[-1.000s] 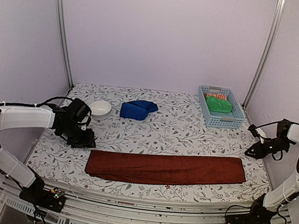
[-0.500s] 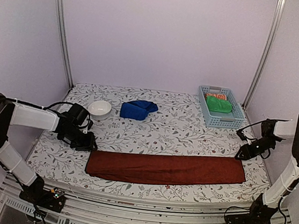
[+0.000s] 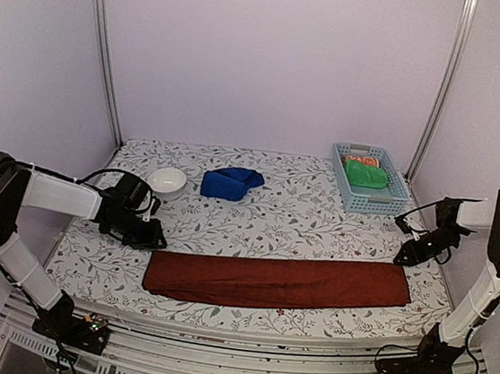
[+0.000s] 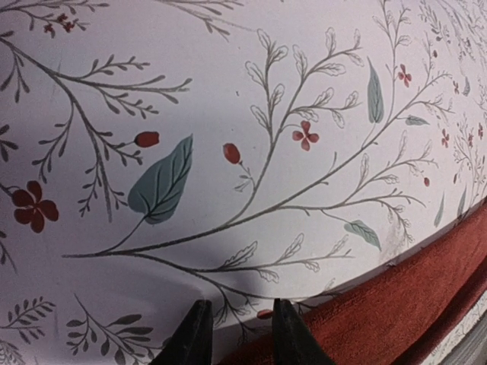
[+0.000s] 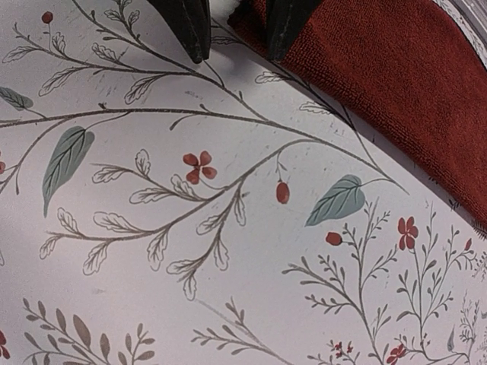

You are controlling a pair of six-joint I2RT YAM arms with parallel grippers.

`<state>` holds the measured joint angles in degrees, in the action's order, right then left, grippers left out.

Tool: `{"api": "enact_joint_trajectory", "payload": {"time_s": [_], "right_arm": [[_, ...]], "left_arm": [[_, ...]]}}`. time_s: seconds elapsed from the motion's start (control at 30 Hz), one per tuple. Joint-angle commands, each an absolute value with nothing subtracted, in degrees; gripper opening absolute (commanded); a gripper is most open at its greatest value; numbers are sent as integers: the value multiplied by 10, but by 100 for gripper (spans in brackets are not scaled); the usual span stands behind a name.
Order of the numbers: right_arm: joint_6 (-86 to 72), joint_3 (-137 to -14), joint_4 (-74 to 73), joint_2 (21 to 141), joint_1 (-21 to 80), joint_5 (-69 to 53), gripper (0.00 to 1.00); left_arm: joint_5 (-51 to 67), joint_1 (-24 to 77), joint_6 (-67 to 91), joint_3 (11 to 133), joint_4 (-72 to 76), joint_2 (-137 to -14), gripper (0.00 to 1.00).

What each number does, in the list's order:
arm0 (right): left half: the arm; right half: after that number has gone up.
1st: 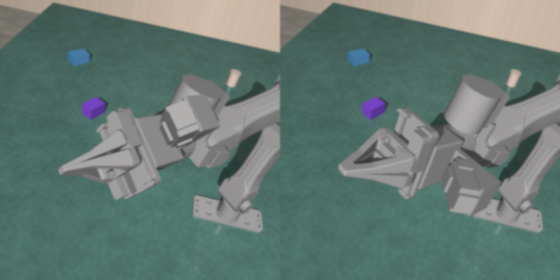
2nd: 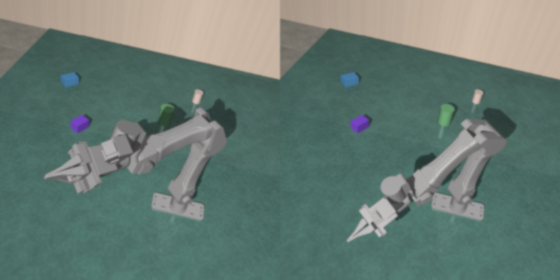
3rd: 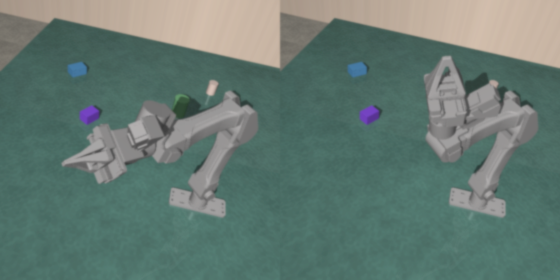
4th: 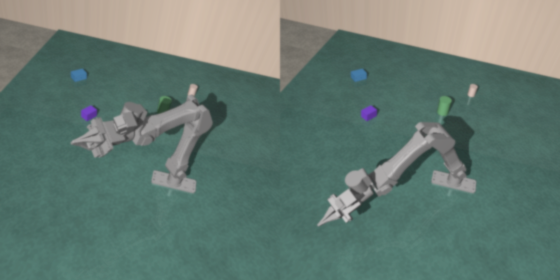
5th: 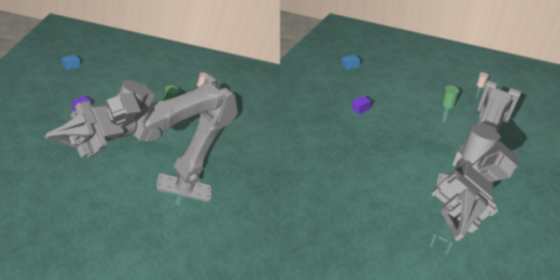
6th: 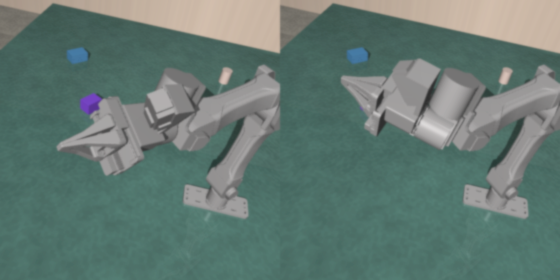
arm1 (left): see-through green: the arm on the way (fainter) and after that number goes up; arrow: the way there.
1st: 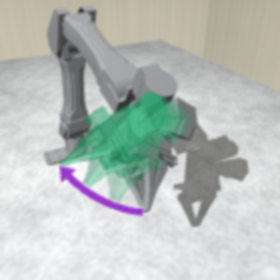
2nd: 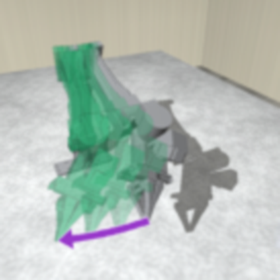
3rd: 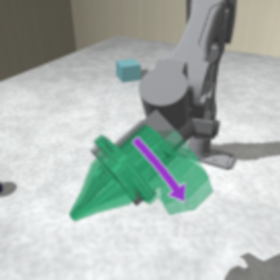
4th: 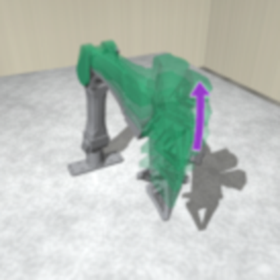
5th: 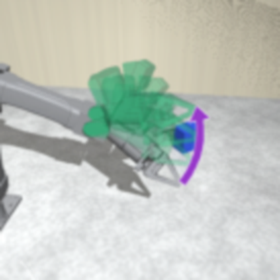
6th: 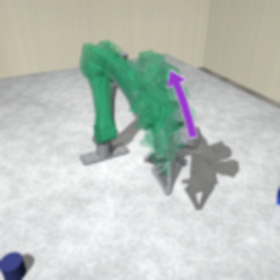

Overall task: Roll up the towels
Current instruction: Smooth out the towel at the center of the board.

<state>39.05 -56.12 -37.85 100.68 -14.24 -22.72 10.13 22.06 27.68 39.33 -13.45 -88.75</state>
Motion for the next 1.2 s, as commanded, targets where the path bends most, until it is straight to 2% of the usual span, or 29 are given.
{"api": "enact_joint_trajectory", "payload": {"time_s": [0.0,0.17,0.4,0.57,0.7,1.07,1.17], "right_arm": [[395,-541,-395,1007,-141,-186,27],[394,-532,-383,1015,-141,-172,25],[391,-525,-378,1026,-142,-167,9],[389,-533,-371,1016,-141,-169,4],[381,-555,-369,1010,-141,-182,3],[367,-599,-389,970,-144,-218,4],[379,-592,-419,973,-144,-224,17]], "left_arm": [[104,217,273,377,-157,-889,33],[115,214,293,343,-142,-852,36],[145,213,297,315,-114,-862,35],[153,213,287,318,-96,-868,20],[159,213,272,326,-67,-862,0],[75,212,258,373,-85,-788,0],[94,212,262,383,-137,-797,27]]}}
